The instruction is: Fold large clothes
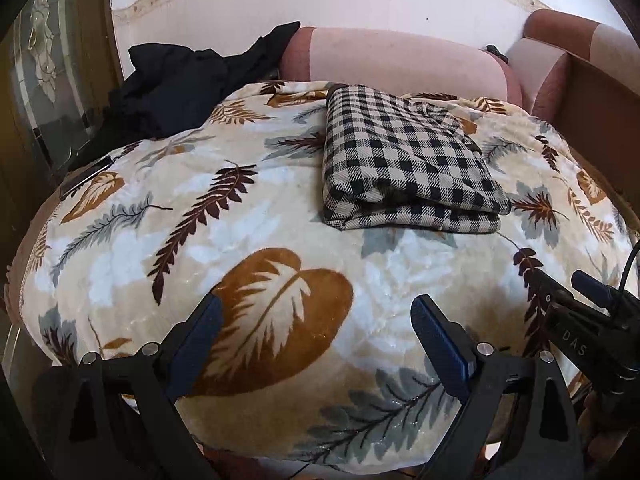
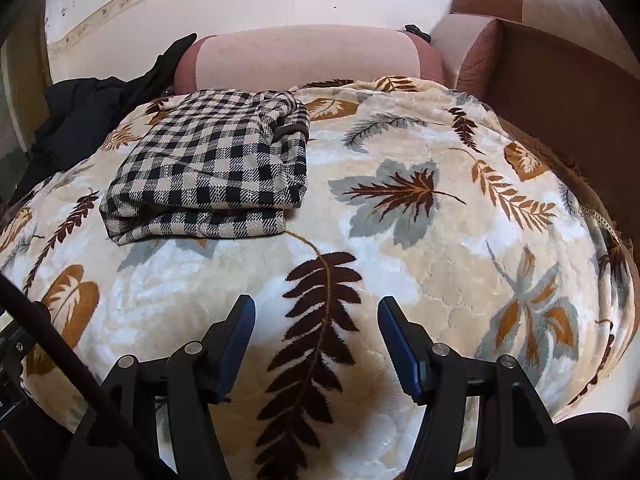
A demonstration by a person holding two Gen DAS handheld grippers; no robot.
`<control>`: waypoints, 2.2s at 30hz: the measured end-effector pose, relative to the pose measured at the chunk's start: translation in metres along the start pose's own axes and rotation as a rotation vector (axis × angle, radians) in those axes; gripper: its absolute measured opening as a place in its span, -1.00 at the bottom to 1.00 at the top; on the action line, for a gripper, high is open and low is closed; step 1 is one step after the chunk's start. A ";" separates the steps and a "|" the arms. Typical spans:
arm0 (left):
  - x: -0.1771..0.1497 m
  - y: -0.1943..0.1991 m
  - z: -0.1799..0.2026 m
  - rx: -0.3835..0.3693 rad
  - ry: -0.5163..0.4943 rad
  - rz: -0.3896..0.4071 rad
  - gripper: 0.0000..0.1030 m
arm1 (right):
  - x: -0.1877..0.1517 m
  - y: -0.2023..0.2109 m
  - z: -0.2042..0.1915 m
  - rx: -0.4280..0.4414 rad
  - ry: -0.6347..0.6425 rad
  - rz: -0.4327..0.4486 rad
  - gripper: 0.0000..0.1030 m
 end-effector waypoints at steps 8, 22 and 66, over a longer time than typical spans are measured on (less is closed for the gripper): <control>-0.005 -0.005 0.001 -0.018 0.010 -0.031 0.82 | 0.000 0.000 -0.001 -0.009 0.022 0.007 0.34; -0.010 -0.008 0.008 -0.040 -0.005 -0.053 0.82 | 0.002 0.002 0.000 -0.033 0.044 0.034 0.36; -0.024 -0.011 0.023 -0.092 -0.044 -0.085 0.82 | 0.013 0.022 -0.005 -0.064 0.129 0.170 0.43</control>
Point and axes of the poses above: each gripper's, at about its wrist camera, not at the fingertips, and y roughly against the way its jaws point, z to its right, x to its top, the point moved 10 cm from there along -y, roughly the way its jaws point, and after that the axes turned 13 degrees about -y, right-handed, at the moved point
